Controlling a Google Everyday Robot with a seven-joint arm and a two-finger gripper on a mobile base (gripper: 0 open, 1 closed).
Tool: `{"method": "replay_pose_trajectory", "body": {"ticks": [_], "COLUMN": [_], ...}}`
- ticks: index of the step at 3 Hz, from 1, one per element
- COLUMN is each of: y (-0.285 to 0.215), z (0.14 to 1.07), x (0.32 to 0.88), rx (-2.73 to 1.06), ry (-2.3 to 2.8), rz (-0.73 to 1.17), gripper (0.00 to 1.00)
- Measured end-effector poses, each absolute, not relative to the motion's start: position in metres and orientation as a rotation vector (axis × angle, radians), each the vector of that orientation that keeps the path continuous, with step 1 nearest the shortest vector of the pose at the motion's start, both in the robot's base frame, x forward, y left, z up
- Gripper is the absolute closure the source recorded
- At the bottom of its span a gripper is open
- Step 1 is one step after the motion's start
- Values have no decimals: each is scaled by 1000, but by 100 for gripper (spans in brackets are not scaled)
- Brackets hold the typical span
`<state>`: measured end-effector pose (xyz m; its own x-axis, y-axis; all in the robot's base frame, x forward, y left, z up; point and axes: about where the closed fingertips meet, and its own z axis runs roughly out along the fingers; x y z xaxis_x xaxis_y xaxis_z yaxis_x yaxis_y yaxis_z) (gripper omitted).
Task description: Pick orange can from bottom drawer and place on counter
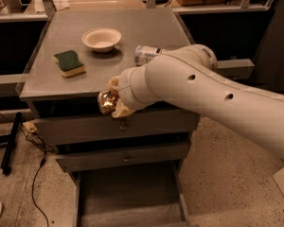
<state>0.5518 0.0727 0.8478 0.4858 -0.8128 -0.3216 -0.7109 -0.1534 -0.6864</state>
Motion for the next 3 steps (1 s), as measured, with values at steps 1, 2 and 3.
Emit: {"method": "replay_pose_trajectory", "body": {"ticks": [1,2,3], "y": [80,80,76], "z": [870,871,873], "x": [554,555,573], "rx": [-1908,-1907,-1903], "ry": [1221,1220,1226], "rz": [-181,-182,-191], "gripper": [100,100,100]}}
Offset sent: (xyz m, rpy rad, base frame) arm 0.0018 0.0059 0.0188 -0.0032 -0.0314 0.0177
